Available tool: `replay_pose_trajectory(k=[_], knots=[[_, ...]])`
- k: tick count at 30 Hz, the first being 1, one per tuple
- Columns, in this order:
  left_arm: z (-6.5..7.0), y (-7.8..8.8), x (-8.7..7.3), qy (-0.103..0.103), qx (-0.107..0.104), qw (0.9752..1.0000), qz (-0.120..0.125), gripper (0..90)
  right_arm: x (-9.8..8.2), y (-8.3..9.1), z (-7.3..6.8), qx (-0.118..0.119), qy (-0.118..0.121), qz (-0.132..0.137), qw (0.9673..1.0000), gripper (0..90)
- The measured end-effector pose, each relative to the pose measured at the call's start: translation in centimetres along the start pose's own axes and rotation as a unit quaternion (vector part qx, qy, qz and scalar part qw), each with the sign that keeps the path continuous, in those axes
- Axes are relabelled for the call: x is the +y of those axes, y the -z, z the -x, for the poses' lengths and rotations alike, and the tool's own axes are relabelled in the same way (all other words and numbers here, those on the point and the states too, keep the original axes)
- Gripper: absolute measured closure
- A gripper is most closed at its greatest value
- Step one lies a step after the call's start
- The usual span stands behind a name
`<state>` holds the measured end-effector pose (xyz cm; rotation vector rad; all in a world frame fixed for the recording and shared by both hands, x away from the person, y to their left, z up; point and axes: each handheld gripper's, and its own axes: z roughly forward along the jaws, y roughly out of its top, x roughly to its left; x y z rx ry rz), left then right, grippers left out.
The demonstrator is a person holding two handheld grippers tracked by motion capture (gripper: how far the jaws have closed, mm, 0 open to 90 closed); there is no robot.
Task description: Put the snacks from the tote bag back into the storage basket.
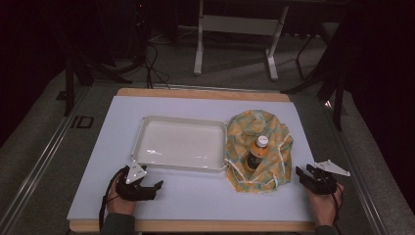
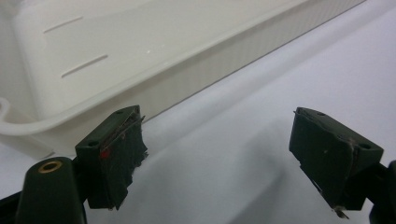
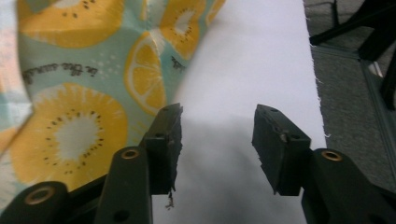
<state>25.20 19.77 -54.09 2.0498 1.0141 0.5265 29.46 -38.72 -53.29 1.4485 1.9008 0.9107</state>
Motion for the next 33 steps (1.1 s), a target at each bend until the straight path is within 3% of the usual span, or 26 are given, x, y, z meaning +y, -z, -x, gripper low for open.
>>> replay_pose_trajectory(k=[10, 16, 20, 33], knots=[[-0.6, 0.3, -0.2, 0.022, -0.019, 0.9994, 0.020, 18.0, 0.0, 0.3, 0.1, 0.021, 0.012, 0.000, 0.9997, 57.7], [-0.6, 0.3, -0.2, 0.019, -0.026, 0.9992, 0.021, 19.3, -0.1, 0.7, 0.2, 0.029, 0.017, -0.001, 0.9994, 60.3], [-0.6, 0.3, -0.2, 0.012, -0.042, 0.9988, 0.021, 19.4, 0.2, 0.8, 0.1, 0.034, 0.030, -0.004, 0.9990, 60.9], [-0.6, 0.3, -0.2, 0.009, -0.041, 0.9990, 0.019, 19.0, 1.0, 1.0, -0.2, 0.044, 0.053, -0.016, 0.9975, 61.1]])
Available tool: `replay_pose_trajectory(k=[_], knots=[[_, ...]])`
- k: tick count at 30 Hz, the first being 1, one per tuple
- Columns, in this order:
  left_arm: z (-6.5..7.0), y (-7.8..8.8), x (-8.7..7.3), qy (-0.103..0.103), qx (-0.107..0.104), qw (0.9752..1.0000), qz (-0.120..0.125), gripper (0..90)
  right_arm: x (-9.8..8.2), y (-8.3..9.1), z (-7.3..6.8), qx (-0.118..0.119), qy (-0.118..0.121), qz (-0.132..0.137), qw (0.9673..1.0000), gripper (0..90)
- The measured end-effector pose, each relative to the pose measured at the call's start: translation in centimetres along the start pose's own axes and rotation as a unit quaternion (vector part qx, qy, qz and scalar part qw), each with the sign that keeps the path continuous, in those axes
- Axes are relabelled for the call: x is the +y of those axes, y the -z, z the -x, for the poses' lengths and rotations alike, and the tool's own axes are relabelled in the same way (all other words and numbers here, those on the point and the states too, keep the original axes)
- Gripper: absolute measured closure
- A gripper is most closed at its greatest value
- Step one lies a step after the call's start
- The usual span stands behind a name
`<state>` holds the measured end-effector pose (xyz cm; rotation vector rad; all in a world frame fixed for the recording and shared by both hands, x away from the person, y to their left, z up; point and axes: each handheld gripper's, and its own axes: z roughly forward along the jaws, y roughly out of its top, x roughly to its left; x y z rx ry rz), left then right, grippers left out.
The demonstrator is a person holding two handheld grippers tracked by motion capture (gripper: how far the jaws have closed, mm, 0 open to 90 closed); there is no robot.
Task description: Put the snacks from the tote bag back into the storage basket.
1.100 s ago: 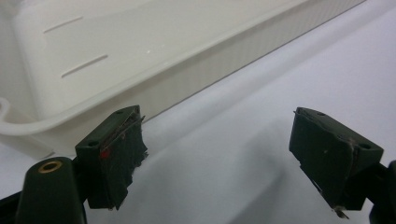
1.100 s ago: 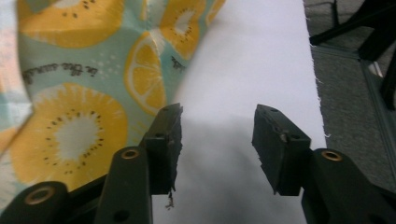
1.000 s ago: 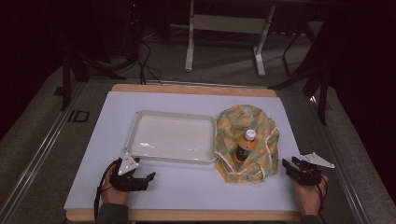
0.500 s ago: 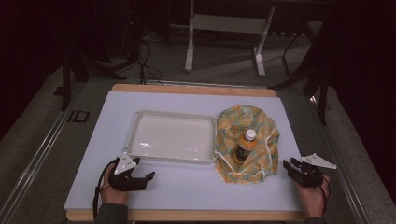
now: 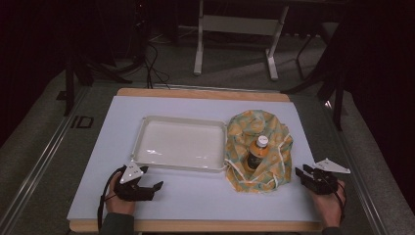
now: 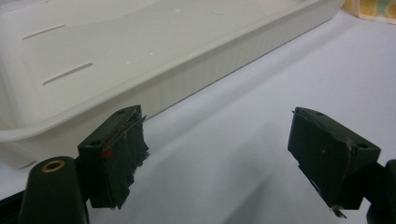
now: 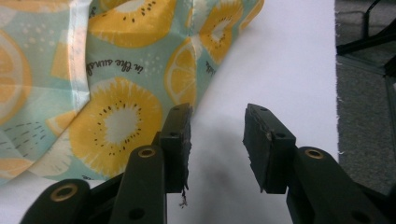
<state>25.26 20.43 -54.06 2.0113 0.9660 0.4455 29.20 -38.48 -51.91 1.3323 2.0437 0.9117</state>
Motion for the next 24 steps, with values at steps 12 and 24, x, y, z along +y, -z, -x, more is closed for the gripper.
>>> replay_pose_trajectory(k=[12, 24], knots=[[0.0, -0.1, 0.0, 0.001, -0.002, 1.0000, -0.003, 19.0, 1.1, 0.8, -0.3, 0.007, 0.021, -0.009, 0.9997, 59.7], [0.1, -0.1, 0.0, -0.003, 0.000, 1.0000, -0.002, 19.0, 3.3, 2.1, -0.3, 0.016, 0.062, -0.026, 0.9976, 60.0]])
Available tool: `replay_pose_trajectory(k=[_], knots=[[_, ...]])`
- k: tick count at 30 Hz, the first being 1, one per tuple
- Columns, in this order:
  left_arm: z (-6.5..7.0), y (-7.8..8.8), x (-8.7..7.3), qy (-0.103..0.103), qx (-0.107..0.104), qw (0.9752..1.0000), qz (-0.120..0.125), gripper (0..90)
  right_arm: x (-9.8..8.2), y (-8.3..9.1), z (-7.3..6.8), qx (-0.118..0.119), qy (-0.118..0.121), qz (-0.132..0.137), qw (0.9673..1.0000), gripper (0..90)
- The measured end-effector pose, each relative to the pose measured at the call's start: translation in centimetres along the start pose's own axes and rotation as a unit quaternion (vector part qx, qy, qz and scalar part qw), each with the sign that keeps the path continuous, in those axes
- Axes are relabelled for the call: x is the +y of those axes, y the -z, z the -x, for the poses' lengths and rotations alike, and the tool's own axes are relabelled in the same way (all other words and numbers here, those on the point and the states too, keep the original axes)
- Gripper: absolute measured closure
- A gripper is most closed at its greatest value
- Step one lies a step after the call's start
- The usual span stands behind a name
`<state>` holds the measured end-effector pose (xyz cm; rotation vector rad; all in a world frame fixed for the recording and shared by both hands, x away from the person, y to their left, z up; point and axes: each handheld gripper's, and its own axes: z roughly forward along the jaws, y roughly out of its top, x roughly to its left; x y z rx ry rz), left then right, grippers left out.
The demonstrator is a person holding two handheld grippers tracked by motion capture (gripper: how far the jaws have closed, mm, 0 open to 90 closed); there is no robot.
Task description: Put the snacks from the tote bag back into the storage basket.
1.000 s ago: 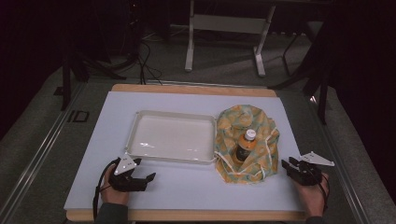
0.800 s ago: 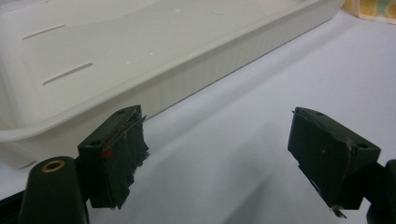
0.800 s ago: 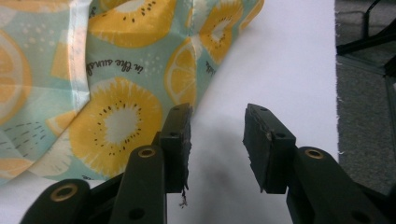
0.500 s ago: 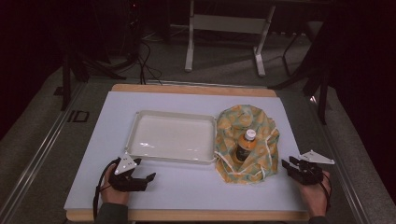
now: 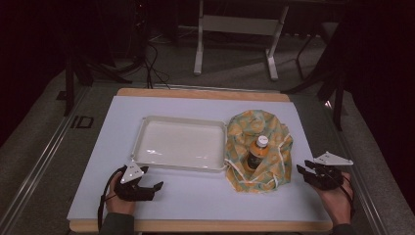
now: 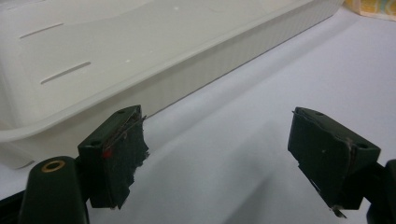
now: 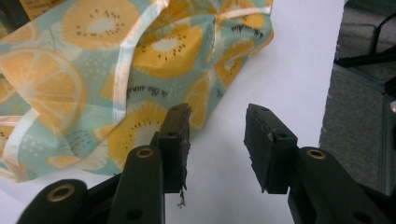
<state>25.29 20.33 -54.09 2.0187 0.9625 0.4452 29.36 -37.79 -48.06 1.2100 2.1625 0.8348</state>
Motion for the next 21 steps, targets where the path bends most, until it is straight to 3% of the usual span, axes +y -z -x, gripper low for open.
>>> replay_pose_trajectory(k=[9, 11, 21], knots=[[0.0, 0.0, 0.0, 0.000, 0.000, 1.0000, 0.000, 19.0, 1.2, 0.3, -0.3, 0.005, 0.024, -0.007, 0.9997, 60.3], [0.0, 0.0, 0.0, 0.000, 0.000, 1.0000, 0.000, 19.0, 1.8, 0.3, -0.7, 0.008, 0.042, -0.015, 0.9990, 60.3], [0.1, 0.0, 0.0, -0.001, 0.001, 1.0000, 0.000, 18.9, 3.3, 0.6, -1.3, 0.022, 0.063, -0.023, 0.9975, 60.2]])
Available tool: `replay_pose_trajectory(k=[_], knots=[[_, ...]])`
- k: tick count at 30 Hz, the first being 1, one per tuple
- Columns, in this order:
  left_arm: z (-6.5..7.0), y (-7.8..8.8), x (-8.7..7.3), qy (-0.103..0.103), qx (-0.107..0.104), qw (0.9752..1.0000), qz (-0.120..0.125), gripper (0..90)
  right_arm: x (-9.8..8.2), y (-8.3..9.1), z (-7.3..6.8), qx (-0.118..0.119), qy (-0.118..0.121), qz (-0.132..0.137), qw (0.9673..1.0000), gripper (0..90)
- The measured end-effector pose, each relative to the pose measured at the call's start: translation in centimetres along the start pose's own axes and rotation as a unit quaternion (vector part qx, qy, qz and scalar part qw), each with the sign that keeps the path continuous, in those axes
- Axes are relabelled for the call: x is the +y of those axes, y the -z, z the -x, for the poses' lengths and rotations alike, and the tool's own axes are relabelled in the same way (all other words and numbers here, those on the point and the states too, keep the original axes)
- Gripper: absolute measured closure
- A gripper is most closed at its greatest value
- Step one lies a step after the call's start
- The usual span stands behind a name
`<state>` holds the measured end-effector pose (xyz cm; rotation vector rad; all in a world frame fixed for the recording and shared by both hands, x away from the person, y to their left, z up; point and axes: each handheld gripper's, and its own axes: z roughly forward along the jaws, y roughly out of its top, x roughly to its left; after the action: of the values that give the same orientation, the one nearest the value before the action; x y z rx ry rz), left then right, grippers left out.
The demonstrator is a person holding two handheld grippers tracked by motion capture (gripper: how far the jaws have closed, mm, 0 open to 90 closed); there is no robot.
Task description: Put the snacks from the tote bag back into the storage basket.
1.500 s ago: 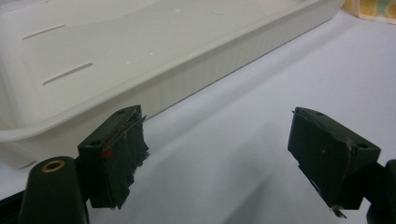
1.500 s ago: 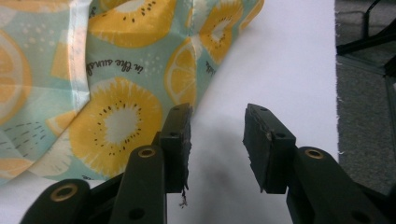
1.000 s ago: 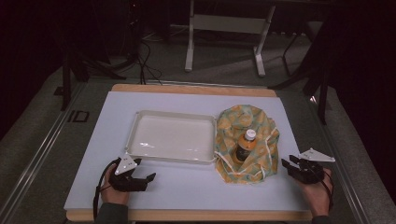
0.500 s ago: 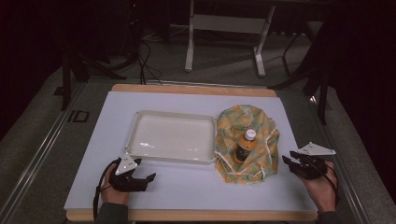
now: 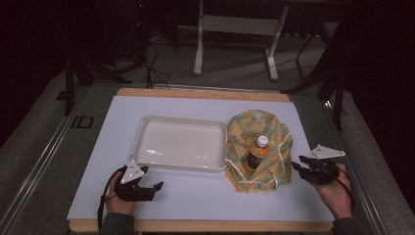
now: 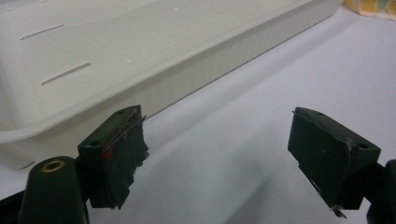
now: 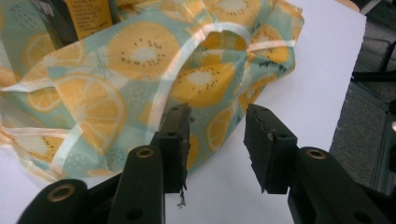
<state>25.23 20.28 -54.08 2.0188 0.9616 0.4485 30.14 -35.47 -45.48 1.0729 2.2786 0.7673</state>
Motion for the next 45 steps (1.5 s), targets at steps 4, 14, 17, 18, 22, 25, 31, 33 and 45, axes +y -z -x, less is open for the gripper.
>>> replay_pose_trajectory(k=[4, 14, 17, 18, 22, 25, 31, 33, 45], knots=[[0.0, 0.0, 0.0, 0.000, 0.001, 1.0000, -0.001, 18.9, 0.9, 0.3, -0.3, 0.005, 0.018, -0.009, 0.9998, 59.8], [0.0, 0.0, 0.0, 0.000, 0.001, 1.0000, -0.001, 18.8, 2.5, 0.8, -0.8, 0.010, 0.050, -0.027, 0.9984, 59.0], [0.0, 0.0, 0.0, -0.001, 0.001, 1.0000, -0.001, 18.8, 2.9, 0.9, -1.1, 0.013, 0.059, -0.033, 0.9976, 58.3], [0.0, 0.0, 0.0, 0.000, 0.001, 1.0000, -0.001, 18.8, 2.9, 0.9, -1.1, 0.013, 0.059, -0.033, 0.9976, 58.3], [0.0, 0.0, 0.0, -0.001, 0.001, 1.0000, 0.000, 18.8, 3.3, 1.1, -1.3, 0.016, 0.071, -0.040, 0.9965, 58.2], [0.0, 0.0, 0.0, -0.001, 0.001, 1.0000, -0.001, 18.8, 3.7, 1.3, -1.4, 0.018, 0.081, -0.047, 0.9955, 58.2], [0.0, 0.0, 0.0, -0.001, 0.001, 1.0000, -0.001, 18.8, 4.3, 1.4, -1.5, 0.022, 0.094, -0.057, 0.9937, 58.2], [0.0, 0.0, 0.0, -0.001, 0.001, 1.0000, -0.001, 18.8, 4.4, 1.4, -1.6, 0.024, 0.096, -0.062, 0.9931, 58.2], [0.0, 0.0, 0.0, 0.000, 0.002, 1.0000, 0.000, 18.8, 5.8, 1.7, -1.5, 0.036, 0.120, -0.067, 0.9899, 60.1]])
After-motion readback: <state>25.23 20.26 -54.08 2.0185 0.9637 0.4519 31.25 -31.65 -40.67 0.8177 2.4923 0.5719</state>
